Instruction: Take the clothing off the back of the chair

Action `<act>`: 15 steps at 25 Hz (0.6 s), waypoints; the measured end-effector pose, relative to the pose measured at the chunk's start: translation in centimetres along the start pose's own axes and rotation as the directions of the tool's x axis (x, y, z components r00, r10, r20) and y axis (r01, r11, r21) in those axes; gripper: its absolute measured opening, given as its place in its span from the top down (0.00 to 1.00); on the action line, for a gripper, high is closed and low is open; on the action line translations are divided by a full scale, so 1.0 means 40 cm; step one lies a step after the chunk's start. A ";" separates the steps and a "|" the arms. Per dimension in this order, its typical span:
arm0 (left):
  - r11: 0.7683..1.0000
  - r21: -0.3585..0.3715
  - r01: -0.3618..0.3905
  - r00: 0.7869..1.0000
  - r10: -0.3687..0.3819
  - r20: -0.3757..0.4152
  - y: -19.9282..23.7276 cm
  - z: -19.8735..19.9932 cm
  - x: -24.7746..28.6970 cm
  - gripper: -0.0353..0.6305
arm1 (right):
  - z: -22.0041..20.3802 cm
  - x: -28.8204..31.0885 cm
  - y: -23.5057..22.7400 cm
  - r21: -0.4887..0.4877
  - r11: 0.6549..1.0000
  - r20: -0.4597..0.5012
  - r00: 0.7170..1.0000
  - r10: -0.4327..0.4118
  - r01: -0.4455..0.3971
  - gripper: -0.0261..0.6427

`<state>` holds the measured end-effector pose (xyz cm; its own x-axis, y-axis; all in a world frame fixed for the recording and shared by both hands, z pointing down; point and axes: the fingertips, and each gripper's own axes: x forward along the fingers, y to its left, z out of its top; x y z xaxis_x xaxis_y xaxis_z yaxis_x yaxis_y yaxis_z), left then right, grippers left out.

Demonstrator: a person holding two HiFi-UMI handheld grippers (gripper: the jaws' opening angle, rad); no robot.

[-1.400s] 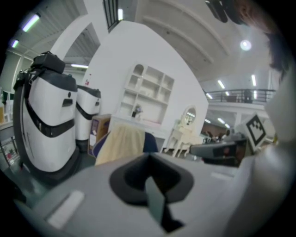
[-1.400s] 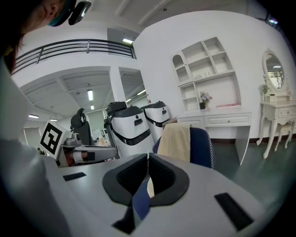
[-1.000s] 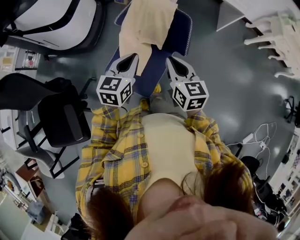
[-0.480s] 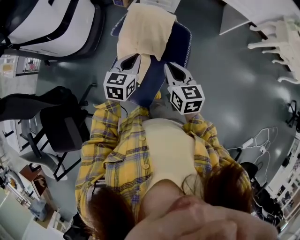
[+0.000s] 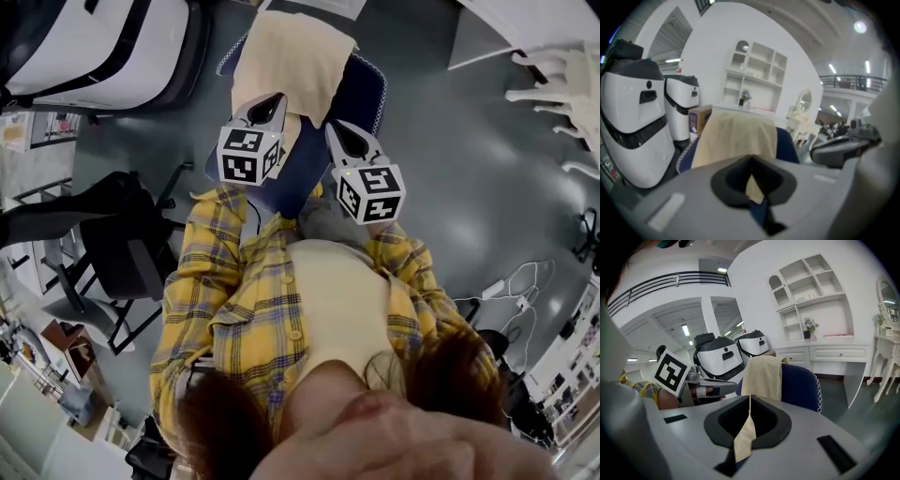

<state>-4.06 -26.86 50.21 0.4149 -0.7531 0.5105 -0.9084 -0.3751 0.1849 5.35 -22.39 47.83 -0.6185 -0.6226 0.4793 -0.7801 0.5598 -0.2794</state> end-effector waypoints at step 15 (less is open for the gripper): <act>0.999 -0.006 -0.054 0.999 0.054 -0.007 0.049 0.012 0.101 0.88 | -0.009 0.080 -0.047 0.031 0.999 -0.041 0.999 0.029 -0.028 0.94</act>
<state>-4.14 -30.91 52.23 0.3649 -0.7683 0.5260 -0.9298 -0.3306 0.1621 4.88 -25.23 50.20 -0.6367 -0.5829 0.5048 -0.7650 0.5597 -0.3186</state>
